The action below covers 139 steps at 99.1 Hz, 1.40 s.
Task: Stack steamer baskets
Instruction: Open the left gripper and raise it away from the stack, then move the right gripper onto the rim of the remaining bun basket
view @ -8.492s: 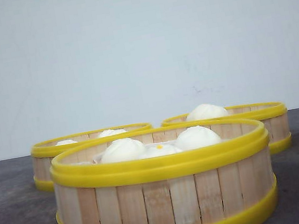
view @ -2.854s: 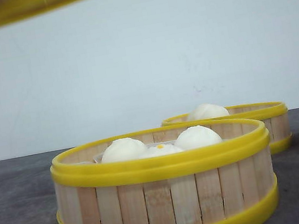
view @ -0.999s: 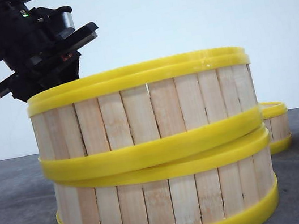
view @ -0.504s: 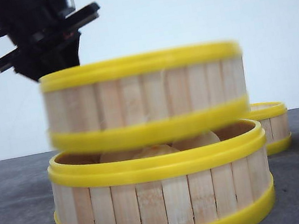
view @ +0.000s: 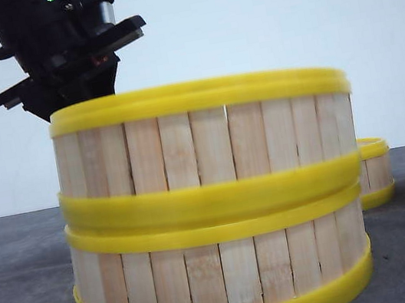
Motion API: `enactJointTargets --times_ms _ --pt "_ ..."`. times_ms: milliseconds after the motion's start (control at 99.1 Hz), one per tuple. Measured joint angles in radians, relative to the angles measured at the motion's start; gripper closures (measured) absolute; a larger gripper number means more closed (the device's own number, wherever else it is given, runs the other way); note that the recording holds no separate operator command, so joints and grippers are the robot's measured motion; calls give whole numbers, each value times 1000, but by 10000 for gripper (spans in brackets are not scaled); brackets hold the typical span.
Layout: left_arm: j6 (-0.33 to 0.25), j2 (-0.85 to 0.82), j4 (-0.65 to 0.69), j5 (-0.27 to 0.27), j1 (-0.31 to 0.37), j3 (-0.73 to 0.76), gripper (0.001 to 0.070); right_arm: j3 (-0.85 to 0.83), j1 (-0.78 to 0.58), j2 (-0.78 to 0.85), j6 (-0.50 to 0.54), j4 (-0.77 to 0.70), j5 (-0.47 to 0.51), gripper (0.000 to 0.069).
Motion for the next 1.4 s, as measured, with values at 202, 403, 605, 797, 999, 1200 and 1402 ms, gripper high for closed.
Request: enactJointTargets --times_ms 202,403,605,797,999,1200,1402 --pt "-1 23 -4 0 2 0 675 0 0 0 0 -5 0 222" --pt "-4 26 -6 8 1 0 448 0 0 0 0 -10 0 222" --pt "1 10 -7 -16 11 0 410 3 0 43 0 -10 -5 222" --pt "6 -195 56 -37 28 0 410 59 0 188 0 -17 -24 222" --pt "8 -454 71 -38 28 0 410 208 -6 442 -3 -25 -24 222" --pt "-27 -731 103 -39 28 -129 410 326 -33 726 -6 -54 -23 222" --pt "-97 -1008 65 -39 28 -299 410 364 -56 937 -4 -41 1 288"
